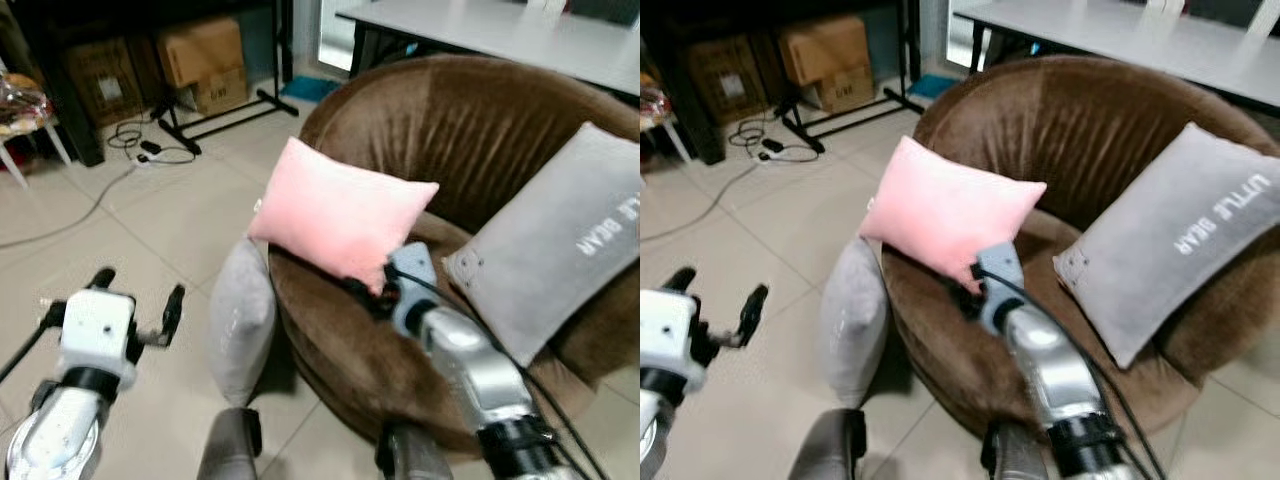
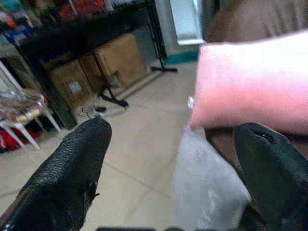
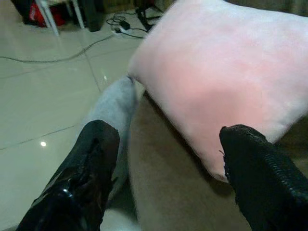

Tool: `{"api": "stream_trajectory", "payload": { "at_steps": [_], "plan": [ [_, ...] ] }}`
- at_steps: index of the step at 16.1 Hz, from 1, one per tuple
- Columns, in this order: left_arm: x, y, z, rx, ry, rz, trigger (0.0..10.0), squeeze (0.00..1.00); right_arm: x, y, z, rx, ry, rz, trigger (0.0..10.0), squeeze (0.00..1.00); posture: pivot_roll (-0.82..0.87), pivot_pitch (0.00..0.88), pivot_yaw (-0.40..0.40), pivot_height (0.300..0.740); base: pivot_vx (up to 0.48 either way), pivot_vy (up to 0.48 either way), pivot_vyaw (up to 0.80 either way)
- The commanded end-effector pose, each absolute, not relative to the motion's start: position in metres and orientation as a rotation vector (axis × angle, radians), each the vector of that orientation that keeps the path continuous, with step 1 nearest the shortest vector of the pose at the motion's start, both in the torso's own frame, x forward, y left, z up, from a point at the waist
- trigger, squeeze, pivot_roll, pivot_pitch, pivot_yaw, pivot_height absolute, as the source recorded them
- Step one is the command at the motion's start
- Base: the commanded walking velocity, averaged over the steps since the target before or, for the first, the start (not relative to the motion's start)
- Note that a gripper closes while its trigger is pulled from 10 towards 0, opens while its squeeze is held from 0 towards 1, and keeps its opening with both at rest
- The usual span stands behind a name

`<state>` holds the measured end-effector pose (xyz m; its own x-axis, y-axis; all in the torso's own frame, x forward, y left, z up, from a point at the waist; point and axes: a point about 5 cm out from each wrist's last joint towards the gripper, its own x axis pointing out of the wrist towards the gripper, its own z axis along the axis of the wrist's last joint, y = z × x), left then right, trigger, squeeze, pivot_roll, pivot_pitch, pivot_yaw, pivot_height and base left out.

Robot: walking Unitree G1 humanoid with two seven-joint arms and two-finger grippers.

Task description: Move the pillow to the sofa from floor

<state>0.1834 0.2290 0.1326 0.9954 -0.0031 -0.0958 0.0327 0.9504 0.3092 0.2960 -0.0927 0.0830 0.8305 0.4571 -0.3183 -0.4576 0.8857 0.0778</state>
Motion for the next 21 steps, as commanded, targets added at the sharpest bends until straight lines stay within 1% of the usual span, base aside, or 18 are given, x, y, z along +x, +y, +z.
{"api": "stream_trajectory", "payload": {
  "at_steps": [1,2,3,5,8,10,11,12,13,15,17,18,20,21],
  "plan": [
    [0.182,0.225,0.134,0.318,0.1,-0.046,10.0,0.0,0.304,-0.096,0.086,0.008,0.333,0.443,10.0,0.93,0.07,0.0,-0.039,0.6,0.0,0.0,0.0],
    [0.181,0.224,0.132,0.318,0.112,-0.061,10.0,0.0,0.312,-0.096,0.085,0.035,0.342,0.393,10.0,1.0,0.07,0.0,-0.042,0.6,0.0,0.0,0.0],
    [0.179,0.222,0.131,0.325,0.12,-0.082,10.0,0.0,0.321,-0.096,0.083,0.074,0.361,0.326,10.0,1.0,0.07,0.0,-0.048,0.6,0.0,0.0,0.0],
    [0.18,0.221,0.132,0.327,0.121,-0.094,10.0,0.0,0.327,-0.095,0.082,0.121,0.365,0.292,10.0,1.0,0.08,0.0,-0.059,0.6,0.0,0.0,0.0],
    [0.185,0.22,0.134,0.343,0.114,-0.109,10.0,0.0,0.336,-0.087,0.081,0.26,0.356,0.241,10.0,1.0,0.08,0.0,-0.068,0.6,0.0,0.0,0.0],
    [0.187,0.213,0.136,0.329,0.104,-0.123,10.0,0.0,0.34,-0.085,0.074,0.274,0.385,0.204,10.0,1.0,0.08,0.0,-0.067,0.6,0.0,0.0,0.0],
    [0.184,0.211,0.137,0.312,0.1,-0.12,10.0,0.0,0.339,-0.085,0.079,0.299,0.368,0.236,10.0,1.0,0.07,0.0,-0.065,0.6,0.0,0.0,0.0],
    [0.181,0.211,0.137,0.305,0.101,-0.113,10.0,0.0,0.336,-0.087,0.082,0.311,0.347,0.269,10.0,0.82,0.07,0.0,-0.065,0.6,0.0,0.0,0.0],
    [0.18,0.21,0.137,0.299,0.098,-0.11,10.0,0.0,0.324,-0.096,0.085,0.316,0.32,0.289,10.0,0.0,0.06,0.0,-0.06,0.6,0.0,0.0,0.0],
    [0.18,0.207,0.138,0.294,0.088,-0.112,10.0,0.0,0.31,-0.108,0.089,0.316,0.297,0.296,10.0,0.0,0.05,0.0,-0.056,0.6,0.0,0.0,0.0],
    [0.189,0.208,0.142,0.298,0.055,-0.081,10.0,0.0,0.28,-0.126,0.105,0.307,0.224,0.292,10.0,0.0,0.02,0.0,-0.044,0.605,0.0,0.0,0.0],
    [0.192,0.209,0.144,0.303,0.042,-0.064,10.0,0.0,0.275,-0.128,0.112,0.275,0.202,0.292,10.0,0.0,0.02,0.0,-0.045,0.615,0.0,0.0,0.0],
    [0.201,0.209,0.146,0.301,0.018,-0.042,10.0,0.0,0.275,-0.122,0.123,0.274,0.163,0.307,10.0,0.0,0.01,0.0,-0.05,0.64,0.0,0.0,0.0],
    [0.202,0.208,0.147,0.305,0.014,-0.045,10.0,0.0,0.275,-0.121,0.124,0.271,0.162,0.307,10.0,0.0,0.01,0.0,-0.054,0.645,0.0,0.0,0.0]
  ]
}}
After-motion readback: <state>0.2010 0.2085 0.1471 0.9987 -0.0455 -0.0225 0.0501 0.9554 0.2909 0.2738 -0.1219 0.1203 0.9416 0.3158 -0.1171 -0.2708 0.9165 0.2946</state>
